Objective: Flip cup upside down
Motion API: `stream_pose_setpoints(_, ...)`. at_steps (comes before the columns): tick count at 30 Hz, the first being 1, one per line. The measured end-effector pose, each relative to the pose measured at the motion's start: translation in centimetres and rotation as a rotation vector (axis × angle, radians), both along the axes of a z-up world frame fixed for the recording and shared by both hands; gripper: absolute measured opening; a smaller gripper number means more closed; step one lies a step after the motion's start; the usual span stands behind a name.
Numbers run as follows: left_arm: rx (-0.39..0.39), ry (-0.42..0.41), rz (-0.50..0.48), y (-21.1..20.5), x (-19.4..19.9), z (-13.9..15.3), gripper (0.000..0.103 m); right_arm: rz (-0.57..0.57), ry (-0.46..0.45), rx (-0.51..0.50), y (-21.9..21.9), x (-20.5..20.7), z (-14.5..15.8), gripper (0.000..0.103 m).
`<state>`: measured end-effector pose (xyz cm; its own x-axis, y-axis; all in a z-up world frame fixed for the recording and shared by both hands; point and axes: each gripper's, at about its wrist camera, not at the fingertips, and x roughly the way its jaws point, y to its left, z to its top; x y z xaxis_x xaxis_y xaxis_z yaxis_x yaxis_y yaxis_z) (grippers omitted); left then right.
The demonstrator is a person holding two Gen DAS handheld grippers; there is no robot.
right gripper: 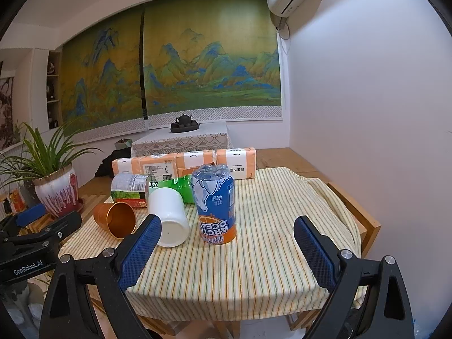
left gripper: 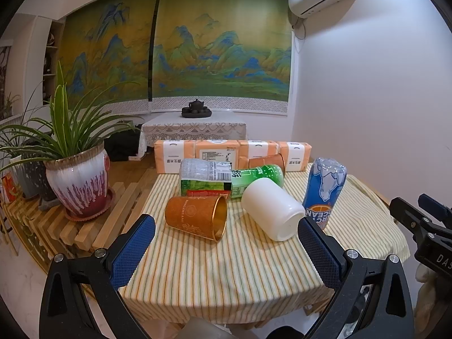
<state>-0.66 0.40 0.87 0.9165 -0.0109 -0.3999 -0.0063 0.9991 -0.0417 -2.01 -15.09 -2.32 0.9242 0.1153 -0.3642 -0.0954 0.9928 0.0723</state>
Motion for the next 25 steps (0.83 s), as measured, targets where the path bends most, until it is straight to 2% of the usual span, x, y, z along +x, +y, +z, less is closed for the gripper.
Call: stream_pose_setpoints(25,0.014,-0.002,-0.006,-0.09,0.69,-0.45,0.102,0.002,0.017,0.001,0.17,0.41,-0.56,0.093)
